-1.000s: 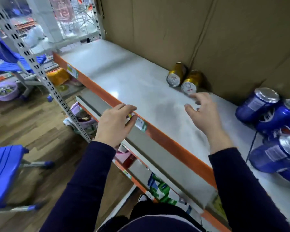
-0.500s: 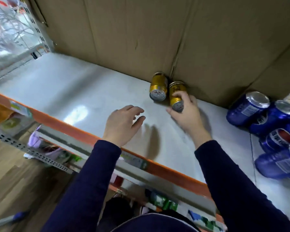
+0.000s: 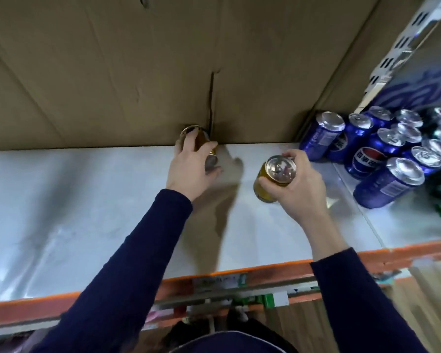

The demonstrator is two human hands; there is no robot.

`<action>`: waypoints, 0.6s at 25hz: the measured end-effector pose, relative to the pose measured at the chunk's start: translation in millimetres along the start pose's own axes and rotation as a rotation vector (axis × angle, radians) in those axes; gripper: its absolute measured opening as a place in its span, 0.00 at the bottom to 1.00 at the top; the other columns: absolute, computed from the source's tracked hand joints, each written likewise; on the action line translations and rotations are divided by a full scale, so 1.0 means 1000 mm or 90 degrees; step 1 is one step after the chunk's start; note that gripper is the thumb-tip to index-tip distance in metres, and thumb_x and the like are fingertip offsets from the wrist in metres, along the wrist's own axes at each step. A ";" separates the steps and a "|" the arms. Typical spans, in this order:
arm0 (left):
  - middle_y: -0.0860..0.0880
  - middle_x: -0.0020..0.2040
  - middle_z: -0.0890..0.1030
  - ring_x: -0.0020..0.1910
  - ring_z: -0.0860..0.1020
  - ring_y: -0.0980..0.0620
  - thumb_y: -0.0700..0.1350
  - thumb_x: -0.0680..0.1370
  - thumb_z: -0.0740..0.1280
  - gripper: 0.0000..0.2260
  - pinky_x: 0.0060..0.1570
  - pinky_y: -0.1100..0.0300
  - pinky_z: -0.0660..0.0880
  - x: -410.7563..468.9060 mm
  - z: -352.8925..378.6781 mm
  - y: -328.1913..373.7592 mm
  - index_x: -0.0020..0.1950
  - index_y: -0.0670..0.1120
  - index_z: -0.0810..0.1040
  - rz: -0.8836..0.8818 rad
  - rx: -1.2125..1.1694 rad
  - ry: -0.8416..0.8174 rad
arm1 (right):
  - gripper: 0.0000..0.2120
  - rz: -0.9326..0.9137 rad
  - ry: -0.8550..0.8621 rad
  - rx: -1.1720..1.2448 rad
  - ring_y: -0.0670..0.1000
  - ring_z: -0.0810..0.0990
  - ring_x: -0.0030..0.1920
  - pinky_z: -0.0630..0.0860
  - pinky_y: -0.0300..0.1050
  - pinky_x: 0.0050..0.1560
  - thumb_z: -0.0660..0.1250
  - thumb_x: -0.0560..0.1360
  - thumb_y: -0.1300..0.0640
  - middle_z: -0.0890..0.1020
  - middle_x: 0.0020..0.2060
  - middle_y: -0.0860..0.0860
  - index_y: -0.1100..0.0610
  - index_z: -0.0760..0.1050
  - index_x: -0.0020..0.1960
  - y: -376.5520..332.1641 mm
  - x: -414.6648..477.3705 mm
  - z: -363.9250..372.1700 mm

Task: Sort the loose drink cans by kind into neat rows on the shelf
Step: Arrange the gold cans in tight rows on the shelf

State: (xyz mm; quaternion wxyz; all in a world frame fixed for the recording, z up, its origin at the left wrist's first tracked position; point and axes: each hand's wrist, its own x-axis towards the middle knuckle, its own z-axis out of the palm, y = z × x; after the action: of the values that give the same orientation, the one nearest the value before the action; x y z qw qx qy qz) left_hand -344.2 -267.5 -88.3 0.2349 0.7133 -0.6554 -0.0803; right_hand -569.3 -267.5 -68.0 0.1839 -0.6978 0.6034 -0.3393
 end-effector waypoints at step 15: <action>0.56 0.47 0.76 0.46 0.75 0.54 0.54 0.63 0.77 0.28 0.48 0.61 0.72 -0.015 -0.010 0.066 0.58 0.50 0.72 0.029 -0.318 0.064 | 0.32 0.085 0.147 0.066 0.50 0.79 0.52 0.76 0.45 0.52 0.79 0.63 0.48 0.78 0.51 0.46 0.54 0.69 0.62 0.035 -0.037 -0.044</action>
State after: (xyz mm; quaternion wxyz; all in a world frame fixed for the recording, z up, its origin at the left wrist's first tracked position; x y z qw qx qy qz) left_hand -400.9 -252.6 -53.3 0.4378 0.6215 -0.6185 -0.1988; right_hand -626.1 -231.8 -70.0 0.1714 -0.6018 0.6474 -0.4351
